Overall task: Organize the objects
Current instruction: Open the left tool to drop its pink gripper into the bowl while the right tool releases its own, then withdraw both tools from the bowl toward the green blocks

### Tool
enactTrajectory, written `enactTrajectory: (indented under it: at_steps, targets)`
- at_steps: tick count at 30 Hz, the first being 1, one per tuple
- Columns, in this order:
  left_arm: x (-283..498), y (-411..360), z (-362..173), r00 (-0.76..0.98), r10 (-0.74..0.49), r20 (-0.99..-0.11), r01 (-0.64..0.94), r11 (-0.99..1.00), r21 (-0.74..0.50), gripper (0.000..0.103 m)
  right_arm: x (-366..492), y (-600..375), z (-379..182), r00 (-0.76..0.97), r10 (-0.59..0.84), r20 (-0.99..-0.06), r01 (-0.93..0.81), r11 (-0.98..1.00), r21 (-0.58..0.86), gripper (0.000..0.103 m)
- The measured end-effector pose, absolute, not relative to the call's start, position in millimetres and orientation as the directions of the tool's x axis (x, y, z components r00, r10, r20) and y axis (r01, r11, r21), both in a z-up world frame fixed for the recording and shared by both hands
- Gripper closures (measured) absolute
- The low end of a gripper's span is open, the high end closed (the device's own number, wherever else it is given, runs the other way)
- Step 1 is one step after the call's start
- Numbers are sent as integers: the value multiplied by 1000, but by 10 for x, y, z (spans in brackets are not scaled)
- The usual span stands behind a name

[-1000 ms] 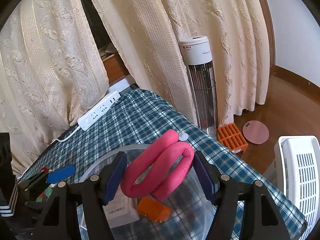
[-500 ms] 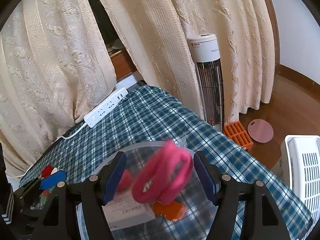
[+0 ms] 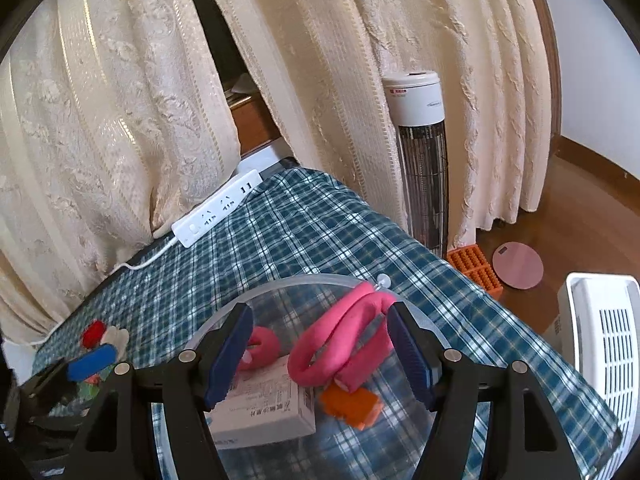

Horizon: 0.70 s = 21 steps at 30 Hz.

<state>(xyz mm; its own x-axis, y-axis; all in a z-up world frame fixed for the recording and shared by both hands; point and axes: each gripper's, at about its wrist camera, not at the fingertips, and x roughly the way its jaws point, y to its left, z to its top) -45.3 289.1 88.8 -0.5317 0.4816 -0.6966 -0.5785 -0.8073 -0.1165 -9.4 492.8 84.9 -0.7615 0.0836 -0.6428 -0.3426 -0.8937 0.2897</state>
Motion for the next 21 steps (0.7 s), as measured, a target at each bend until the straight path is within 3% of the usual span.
enactTrajectory:
  at_steps: [4,10,21]
  targets:
    - [-419,2750,905,-545,473,-692,-560,-820,-119,25,-198,5024,721,-736,-15,-677,-325,-869,373,30]
    - [-435,2617,915,-550,471,-689,-538,-832,-140,25,-181,4917,690,-713,-63,-698,-292,-879,378,30]
    - [-390,2380,954,-566,465,-681,-518,-843,-145,25,-57,4638,893,-729,-9,-684,-274,-912,304,30]
